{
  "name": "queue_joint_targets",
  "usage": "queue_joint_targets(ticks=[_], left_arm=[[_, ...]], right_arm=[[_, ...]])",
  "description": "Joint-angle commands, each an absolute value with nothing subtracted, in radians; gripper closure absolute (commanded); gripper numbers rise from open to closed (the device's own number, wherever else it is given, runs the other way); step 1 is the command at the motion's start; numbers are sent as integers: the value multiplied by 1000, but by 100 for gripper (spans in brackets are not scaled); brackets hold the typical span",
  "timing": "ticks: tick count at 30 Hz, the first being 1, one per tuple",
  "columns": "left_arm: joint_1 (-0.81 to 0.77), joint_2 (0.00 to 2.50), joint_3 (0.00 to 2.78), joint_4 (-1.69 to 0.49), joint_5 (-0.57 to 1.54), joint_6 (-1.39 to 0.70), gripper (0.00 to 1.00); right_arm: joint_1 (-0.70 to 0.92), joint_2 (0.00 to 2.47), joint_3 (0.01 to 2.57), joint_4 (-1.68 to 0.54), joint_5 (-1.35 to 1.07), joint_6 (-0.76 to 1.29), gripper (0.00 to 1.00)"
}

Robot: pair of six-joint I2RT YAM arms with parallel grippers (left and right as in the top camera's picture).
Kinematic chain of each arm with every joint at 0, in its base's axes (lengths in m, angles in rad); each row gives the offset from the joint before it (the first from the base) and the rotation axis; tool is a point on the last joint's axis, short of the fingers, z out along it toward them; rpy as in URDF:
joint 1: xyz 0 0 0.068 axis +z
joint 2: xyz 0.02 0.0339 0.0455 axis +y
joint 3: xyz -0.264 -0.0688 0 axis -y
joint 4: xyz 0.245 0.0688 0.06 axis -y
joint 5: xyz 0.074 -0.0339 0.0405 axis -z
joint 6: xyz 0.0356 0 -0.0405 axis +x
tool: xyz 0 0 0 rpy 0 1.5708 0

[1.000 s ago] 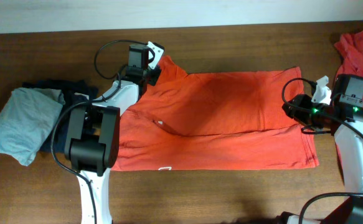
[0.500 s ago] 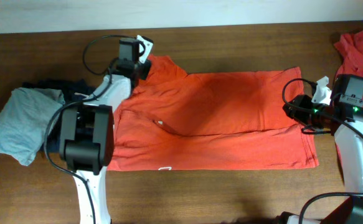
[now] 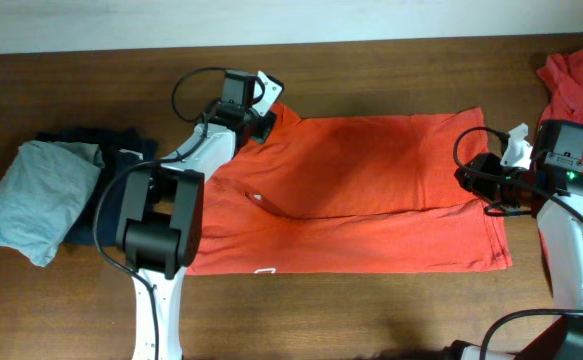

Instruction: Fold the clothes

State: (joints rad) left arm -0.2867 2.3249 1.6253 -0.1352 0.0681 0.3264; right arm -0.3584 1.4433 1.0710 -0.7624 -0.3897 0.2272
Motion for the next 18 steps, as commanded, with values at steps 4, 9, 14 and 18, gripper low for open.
queue_joint_targets(ticks=[4,9,14,18], left_arm=[[-270,2358,1643,-98,-13,327,54],[-270,2358,1643,-56,-49,327,53],[-264,2358,1643,-52,-50,327,64],[-252,2358,1643,-44,-50,327,99]], right_arm=[[-352,1449,1090,-764,-380,213,53],[-352,1449,1090,-765,-380,213,53],[-352,1449,1090,-767,-380,214,53],[-352,1449,1090,-767,-380,214,53]])
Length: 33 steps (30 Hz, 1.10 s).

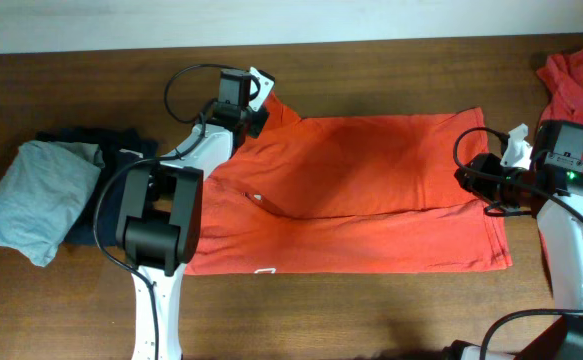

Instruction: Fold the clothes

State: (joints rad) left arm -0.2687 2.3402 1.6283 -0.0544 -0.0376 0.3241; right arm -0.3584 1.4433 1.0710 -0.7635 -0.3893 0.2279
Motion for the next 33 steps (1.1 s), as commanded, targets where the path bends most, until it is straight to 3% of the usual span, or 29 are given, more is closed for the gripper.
queue_joint_targets(ticks=[1,22,33], left_arm=[[-252,2358,1643,-39,-53,327,100],[-191,2358,1803,-26,-110,331,100],[-157,2358,1803,93,-110,332,100]], right_arm=[[-352,1449,1090,-767,-380,214,53],[-352,1449,1090,-767,-380,214,53],[-352,1449,1090,-778,-380,214,57]])
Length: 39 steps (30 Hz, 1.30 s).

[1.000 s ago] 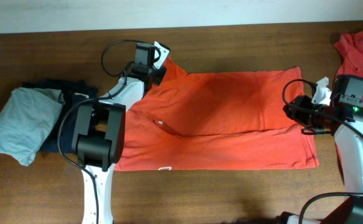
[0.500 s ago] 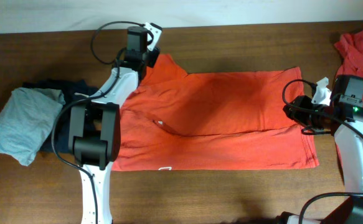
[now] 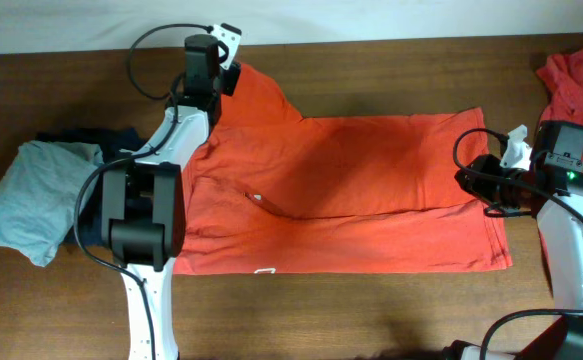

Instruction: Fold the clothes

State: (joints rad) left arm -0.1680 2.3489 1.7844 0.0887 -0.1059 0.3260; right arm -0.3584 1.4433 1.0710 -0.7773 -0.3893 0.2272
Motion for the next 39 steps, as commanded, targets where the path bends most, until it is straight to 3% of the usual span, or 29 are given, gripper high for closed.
queue_joint_targets(ticks=[1,4,7,10,13,15,16,22,29,36,38,39], left_arm=[[-156,2358,1803,86,-110,331,100],[-151,2358,1803,67,-110,332,99],[-146,2358,1803,66,-120,331,91],[-146,2358,1803,62,-159,331,52],[-147,2349,1815,-4,-188,331,34],[-150,2334,1843,-112,-177,331,4],[-152,2325,1858,-168,-162,329,1],[-193,2264,1956,-430,94,332,1],[-273,2269,1990,-472,117,321,6],[-321,2272,1990,-511,152,91,7],[-327,2274,1990,-510,151,16,11],[-327,2275,1990,-514,151,-53,19]], right_arm=[[-352,1449,1090,-778,-380,213,57],[-352,1449,1090,-778,-381,214,57],[-352,1449,1090,-778,-381,213,57],[-352,1449,1090,-778,-380,213,57],[-353,1449,1090,-778,-380,213,57],[-354,1449,1090,-777,-380,213,56],[-354,1449,1090,-777,-380,214,56],[-354,1449,1090,-755,-380,214,55],[-354,1449,1091,-714,-380,214,55],[-354,1453,1091,-627,-381,218,49],[-354,1458,1091,-605,-381,217,47],[-354,1461,1091,-597,-381,217,46]])
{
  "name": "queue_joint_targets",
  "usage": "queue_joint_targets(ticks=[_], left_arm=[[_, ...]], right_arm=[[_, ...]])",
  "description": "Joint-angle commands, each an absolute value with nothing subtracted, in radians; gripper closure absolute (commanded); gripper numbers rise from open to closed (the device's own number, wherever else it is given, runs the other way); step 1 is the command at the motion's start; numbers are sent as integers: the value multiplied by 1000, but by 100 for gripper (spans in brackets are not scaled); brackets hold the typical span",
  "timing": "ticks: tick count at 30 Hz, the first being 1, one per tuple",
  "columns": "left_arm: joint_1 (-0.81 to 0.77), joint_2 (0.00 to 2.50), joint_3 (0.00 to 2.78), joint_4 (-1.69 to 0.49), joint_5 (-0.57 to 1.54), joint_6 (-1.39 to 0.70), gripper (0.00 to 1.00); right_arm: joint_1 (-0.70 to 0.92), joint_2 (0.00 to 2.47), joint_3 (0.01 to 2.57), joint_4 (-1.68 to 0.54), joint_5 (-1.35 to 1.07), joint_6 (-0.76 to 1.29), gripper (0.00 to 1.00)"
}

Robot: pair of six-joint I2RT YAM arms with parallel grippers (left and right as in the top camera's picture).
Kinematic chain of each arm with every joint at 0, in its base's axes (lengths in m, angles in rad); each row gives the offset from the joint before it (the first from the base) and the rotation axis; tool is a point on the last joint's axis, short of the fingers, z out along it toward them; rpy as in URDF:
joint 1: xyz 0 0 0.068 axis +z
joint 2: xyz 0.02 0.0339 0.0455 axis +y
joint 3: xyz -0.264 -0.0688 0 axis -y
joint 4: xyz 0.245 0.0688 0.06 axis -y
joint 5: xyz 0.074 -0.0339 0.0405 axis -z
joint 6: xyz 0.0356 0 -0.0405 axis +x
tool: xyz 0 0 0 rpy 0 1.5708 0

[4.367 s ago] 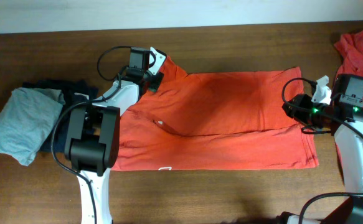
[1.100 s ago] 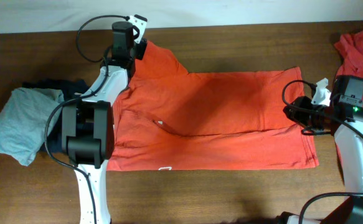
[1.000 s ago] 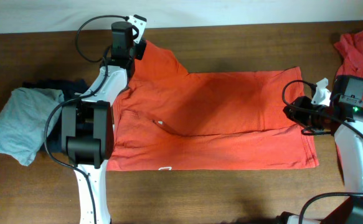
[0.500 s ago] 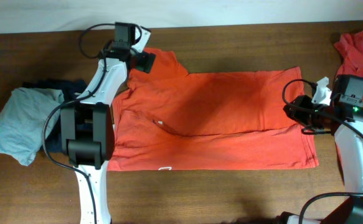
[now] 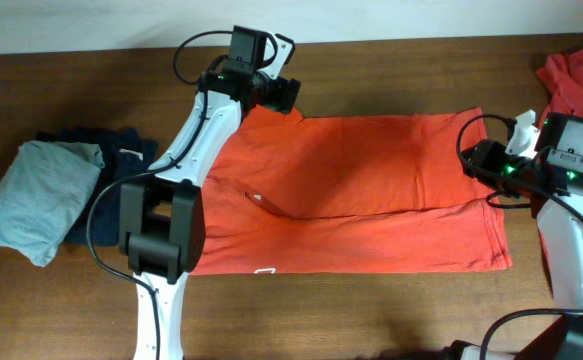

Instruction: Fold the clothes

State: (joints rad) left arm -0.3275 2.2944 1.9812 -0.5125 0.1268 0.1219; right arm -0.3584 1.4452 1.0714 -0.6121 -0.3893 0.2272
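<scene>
An orange shirt lies spread flat across the middle of the table, with a crease running through its lower half. My left gripper is at the shirt's far left corner, over the sleeve, which the arm largely hides. The overhead view does not show how its jaws stand. My right gripper sits at the shirt's right edge, over the cloth, and its fingers are too dark to read.
A folded grey-blue garment rests on a dark navy one at the left of the table. A crumpled red garment lies in the far right corner. Cables loop off both arms.
My left gripper has moved from the far left, where the sleeve was drawn out, to the right over the shirt's upper left corner. The spread sleeve no longer shows. My right gripper has shifted slightly farther back.
My left gripper was first on the shirt's upper left sleeve, then a little farther back with it. Then the sleeve lay stretched out to the far left under the gripper. Now the gripper is back over that corner. The right gripper stayed at the right edge until now.
</scene>
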Motion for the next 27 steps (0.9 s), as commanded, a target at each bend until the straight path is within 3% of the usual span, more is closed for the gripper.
queue_joint_targets(ticks=[1,5,9,10,13,17,23,27], left_arm=[[-327,2276,1990,-518,150,-119,24],[-328,2289,1990,-536,143,-407,29],[-334,2297,1990,-528,135,-508,30],[-334,2297,1990,-512,135,-508,29],[-337,2296,1990,-457,190,-508,1],[-339,2296,1990,-490,232,-447,1],[-338,2294,1991,-730,33,-580,1],[-344,2294,1998,-738,25,-405,1]], right_arm=[[-354,1464,1090,-591,-381,217,46],[-354,1468,1090,-551,-381,217,41],[-354,1468,1090,-519,-381,217,39],[-354,1468,1090,-519,-380,217,39],[-354,1468,1090,-527,-381,217,39],[-354,1468,1090,-539,-381,217,39],[-354,1468,1090,-550,-381,217,39],[-354,1468,1090,-550,-381,218,39]])
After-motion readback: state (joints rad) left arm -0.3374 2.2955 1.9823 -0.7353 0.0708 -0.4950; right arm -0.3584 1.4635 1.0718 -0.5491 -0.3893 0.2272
